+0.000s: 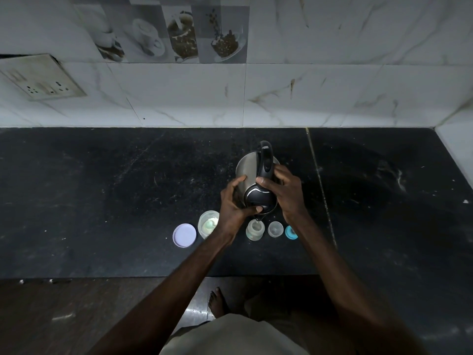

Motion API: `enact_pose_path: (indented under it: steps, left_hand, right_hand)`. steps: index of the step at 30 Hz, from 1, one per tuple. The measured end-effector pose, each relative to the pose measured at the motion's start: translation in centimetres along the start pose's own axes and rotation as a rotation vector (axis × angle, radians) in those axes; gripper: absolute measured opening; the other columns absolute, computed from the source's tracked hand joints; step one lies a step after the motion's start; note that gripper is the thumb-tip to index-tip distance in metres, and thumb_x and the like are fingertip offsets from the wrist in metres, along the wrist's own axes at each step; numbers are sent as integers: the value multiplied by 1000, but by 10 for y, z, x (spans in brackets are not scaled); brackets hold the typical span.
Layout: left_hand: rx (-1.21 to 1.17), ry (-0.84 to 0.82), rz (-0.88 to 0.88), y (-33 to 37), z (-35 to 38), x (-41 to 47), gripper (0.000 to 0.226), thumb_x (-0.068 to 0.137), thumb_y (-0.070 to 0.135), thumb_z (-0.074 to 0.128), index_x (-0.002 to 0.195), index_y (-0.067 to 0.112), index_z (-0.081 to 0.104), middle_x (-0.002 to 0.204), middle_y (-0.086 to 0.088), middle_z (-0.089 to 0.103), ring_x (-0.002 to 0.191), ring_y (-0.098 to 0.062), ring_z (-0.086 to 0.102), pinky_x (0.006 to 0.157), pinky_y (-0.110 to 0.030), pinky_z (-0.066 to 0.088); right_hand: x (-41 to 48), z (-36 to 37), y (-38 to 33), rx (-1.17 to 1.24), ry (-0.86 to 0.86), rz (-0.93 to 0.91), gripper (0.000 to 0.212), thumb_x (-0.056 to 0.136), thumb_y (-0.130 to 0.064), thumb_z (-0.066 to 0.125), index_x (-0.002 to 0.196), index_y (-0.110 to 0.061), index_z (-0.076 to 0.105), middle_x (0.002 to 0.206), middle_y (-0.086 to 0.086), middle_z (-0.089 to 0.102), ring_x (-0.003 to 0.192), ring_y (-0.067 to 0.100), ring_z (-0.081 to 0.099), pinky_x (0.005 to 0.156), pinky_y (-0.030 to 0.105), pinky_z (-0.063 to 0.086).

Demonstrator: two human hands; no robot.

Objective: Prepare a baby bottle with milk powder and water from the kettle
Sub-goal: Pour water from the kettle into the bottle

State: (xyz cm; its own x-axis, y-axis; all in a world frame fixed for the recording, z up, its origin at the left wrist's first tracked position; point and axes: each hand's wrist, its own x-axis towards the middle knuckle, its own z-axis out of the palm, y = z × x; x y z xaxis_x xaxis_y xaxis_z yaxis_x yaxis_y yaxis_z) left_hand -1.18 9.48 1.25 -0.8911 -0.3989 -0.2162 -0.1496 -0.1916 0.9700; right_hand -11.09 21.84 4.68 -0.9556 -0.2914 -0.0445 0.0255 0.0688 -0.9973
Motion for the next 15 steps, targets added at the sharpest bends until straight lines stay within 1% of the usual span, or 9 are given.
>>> enact_pose_path:
  steps: [3,7,11,15]
  left_hand:
    - [5,-6,-2,1,0,-1,100,56,-6,90,144,20,52,152,-18,38,138,-36,54,109,-61,51]
    - [-11,-13,-4,0,0,0,99,60,-19,87,145,17,52,152,-20,38,138,-37,54,109,-61,51]
    - [-12,-11,1,2,-1,0,99,60,-20,86,146,15,51,153,-20,38,138,-35,55,110,-61,50]
    - [-16,-11,9,3,-2,2,98,61,-21,87,145,15,52,154,-20,38,137,-34,56,111,-60,50]
  right_hand:
    - [-1,0,-1,-2,-1,-15,30,81,2,85,110,2,77,120,14,73,111,31,72,100,54,58]
    - [-1,-1,-1,6,-6,-38,29,81,2,85,109,-2,78,119,14,73,112,33,71,99,53,59]
    - [0,-1,-1,1,-17,-55,30,81,1,85,110,1,77,118,15,72,111,34,71,98,54,58]
    - [2,-2,0,0,-42,-50,32,83,-2,84,114,-1,77,121,9,73,112,28,72,98,53,59]
